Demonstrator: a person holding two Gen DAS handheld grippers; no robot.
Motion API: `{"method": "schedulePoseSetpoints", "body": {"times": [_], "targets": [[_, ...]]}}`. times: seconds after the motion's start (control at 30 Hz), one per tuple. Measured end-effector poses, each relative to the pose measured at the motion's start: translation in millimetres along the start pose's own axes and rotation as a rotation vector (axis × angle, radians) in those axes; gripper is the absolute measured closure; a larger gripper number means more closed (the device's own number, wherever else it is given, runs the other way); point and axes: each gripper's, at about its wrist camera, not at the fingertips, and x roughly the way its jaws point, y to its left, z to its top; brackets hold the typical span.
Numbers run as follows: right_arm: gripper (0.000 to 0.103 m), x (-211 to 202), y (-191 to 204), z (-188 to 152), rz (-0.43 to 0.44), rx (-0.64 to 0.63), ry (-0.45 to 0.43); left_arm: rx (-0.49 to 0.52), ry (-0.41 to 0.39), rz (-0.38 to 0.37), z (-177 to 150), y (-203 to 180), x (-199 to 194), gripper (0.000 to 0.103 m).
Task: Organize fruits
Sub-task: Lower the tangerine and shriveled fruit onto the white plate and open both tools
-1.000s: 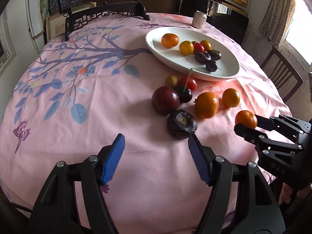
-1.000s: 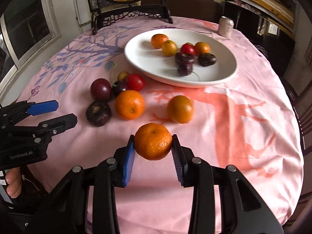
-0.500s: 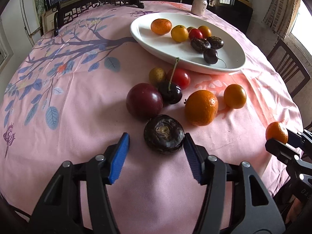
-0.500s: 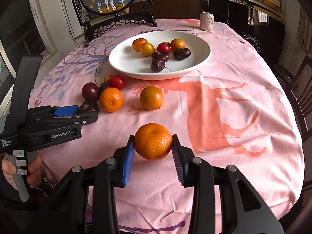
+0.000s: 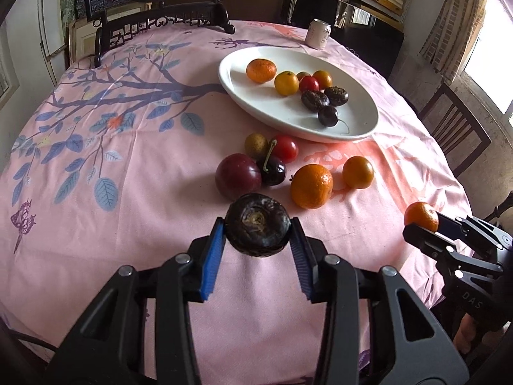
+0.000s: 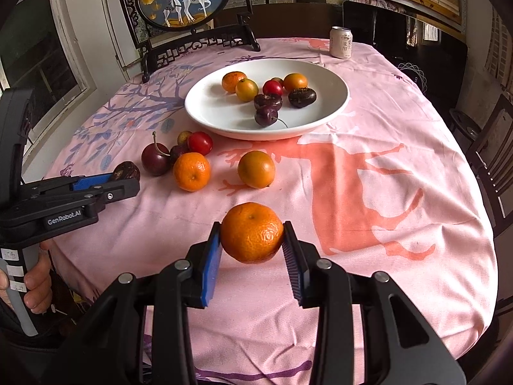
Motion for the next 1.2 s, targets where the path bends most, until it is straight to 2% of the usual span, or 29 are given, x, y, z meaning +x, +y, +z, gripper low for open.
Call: {"method": "schedulePoseSetpoints", "body": {"times": [0.17,0.33,0.47,0.63,0.77,1.0,1.07,1.1,1.17,1.2], "targets": [[0.065,2,0,5,0.006,-0.004,0.001,0.026,-0.038,-0.004,13,-2,-15,0.062],[0.065,5,-5,34,0.010,-0.024,-0.030,0.062,-0.069,0.013,56,-9,-12,0.062],[0.065,21,-15,73,0.008,-0.024,-0.041,0.061,-0.048,0.027,112,-13,19,0.062],[0.065,64,-33,116,-0.080,-0.024,-0.025,0.080,0.019,0.055,156,-24,72,0.062],[0.065,95,-46,131,-0.095,-0.020,0.025,0.074,0.061,0.054,167,-25,100,0.062],[0.065,113,-52,137,-0.092,-0.029,0.042,0.082,0.089,0.061,171,-27,121,0.062],[0.059,114,-50,138,-0.096,-0.036,0.033,0.076,0.094,0.062,172,-26,124,0.060],[0.043,112,-50,139,-0.106,-0.039,0.024,0.073,0.089,0.057,173,-26,123,0.052],[0.042,102,-48,139,-0.132,-0.044,-0.017,0.070,0.069,0.053,173,-26,115,0.043],[0.042,95,-47,139,-0.139,-0.048,-0.029,0.074,0.055,0.054,172,-26,108,0.043]]}}
